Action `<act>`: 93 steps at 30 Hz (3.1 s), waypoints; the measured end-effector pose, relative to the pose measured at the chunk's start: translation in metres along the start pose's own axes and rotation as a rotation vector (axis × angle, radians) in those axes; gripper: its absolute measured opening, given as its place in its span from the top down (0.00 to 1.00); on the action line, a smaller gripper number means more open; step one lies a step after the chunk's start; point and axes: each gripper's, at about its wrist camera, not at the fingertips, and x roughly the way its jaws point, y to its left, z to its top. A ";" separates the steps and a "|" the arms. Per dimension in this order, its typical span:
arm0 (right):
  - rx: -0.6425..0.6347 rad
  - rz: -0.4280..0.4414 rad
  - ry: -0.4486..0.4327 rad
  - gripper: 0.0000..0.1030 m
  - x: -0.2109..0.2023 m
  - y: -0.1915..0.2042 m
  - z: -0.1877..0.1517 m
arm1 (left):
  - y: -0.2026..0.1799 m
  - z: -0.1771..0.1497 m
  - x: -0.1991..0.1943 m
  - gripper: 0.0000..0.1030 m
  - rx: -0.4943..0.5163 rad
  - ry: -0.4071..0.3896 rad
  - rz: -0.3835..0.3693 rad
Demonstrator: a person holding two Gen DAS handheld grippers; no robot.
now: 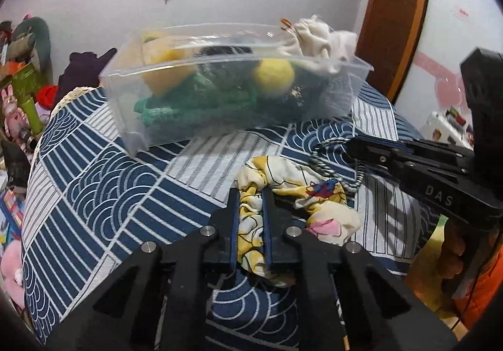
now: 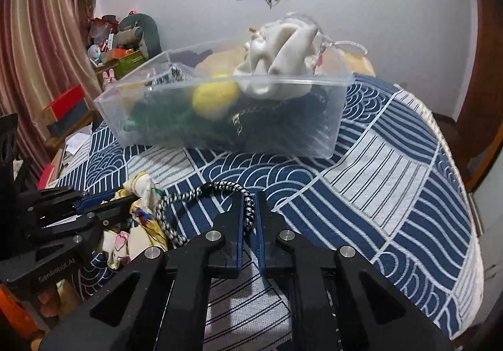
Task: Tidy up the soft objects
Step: 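Grasp the floral scrunchie with the left tool while the right tool grasps the beaded bracelet, then lower the scrunchie into the box with the left tool while the right tool drops the bracelet in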
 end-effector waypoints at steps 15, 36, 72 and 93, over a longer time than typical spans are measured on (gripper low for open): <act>-0.026 -0.012 -0.143 0.94 -0.037 0.005 0.029 | 0.024 0.040 -0.055 0.89 -0.021 -0.178 0.066; 0.000 -0.051 -0.239 0.94 -0.019 0.009 0.093 | 0.037 0.106 -0.055 0.89 0.009 -0.300 0.172; -0.079 -0.054 -0.101 0.84 0.019 0.018 0.081 | 0.050 0.092 -0.014 0.56 -0.021 -0.180 0.214; -0.128 -0.013 -0.348 0.43 -0.077 0.031 0.074 | -0.001 0.083 -0.120 0.32 0.040 -0.389 0.104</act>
